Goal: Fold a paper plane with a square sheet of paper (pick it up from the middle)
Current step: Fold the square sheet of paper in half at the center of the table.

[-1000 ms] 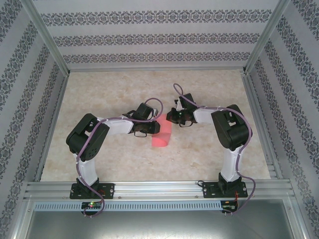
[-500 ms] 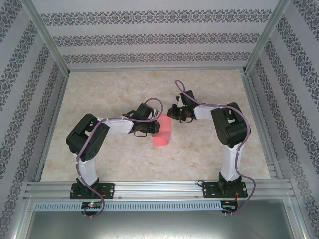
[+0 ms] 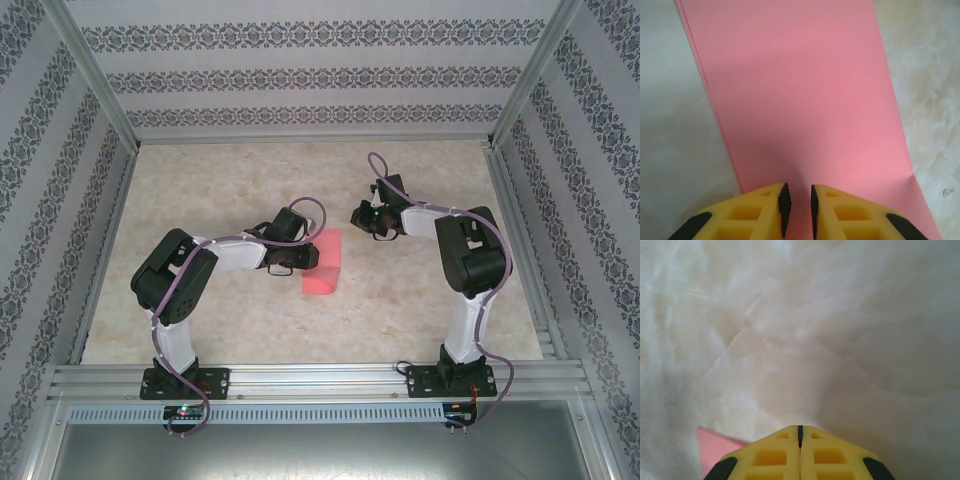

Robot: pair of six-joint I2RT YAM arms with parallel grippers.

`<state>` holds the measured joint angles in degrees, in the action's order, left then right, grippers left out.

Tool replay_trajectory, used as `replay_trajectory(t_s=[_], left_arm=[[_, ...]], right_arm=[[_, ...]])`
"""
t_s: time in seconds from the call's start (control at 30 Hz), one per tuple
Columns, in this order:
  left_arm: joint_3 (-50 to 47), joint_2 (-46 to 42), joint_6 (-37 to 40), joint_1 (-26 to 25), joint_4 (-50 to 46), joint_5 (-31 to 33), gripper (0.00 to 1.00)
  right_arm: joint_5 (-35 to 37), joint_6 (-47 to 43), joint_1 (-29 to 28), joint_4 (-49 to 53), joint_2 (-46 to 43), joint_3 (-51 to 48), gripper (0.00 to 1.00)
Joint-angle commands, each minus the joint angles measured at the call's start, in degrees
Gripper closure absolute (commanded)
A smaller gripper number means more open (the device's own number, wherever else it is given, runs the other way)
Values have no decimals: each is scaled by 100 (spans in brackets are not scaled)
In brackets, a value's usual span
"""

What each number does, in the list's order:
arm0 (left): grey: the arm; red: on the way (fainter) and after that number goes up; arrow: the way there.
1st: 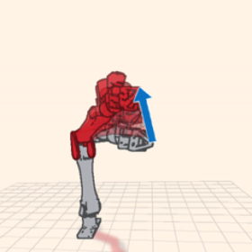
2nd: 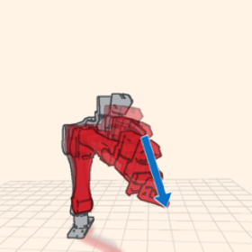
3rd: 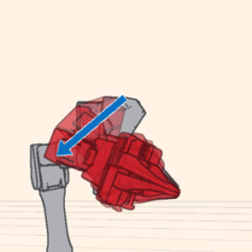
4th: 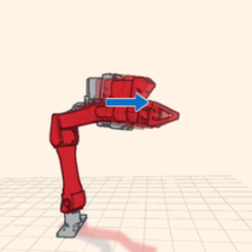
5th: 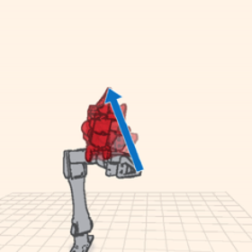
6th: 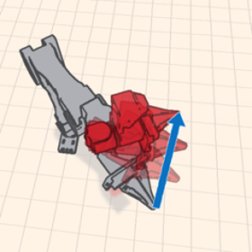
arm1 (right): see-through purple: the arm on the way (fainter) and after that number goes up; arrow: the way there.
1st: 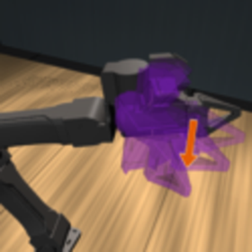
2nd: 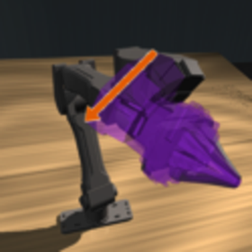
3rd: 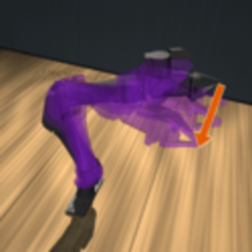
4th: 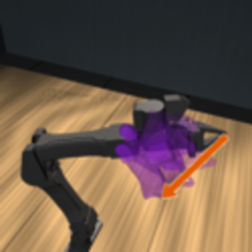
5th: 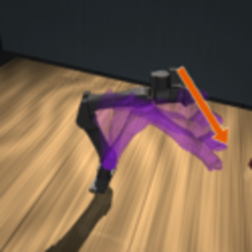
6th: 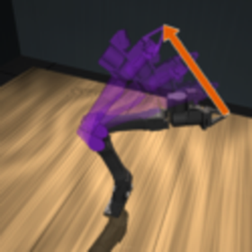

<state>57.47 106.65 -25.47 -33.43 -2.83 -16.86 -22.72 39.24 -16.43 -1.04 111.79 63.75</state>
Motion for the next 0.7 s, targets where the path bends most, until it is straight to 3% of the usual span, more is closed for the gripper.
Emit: replay_trajectory(t_s=[0.0,0.37,0.67], left_arm=[[-253,276,65,-6,-1293,288,75],[-177,334,14,-6,-1295,250,76],[-163,381,42,-6,-1316,252,76]], right_arm=[[-458,184,-259,-19,-546,-337,94],[-751,373,-1079,241,-849,-957,93],[-843,176,-1249,480,-659,-1069,93]])
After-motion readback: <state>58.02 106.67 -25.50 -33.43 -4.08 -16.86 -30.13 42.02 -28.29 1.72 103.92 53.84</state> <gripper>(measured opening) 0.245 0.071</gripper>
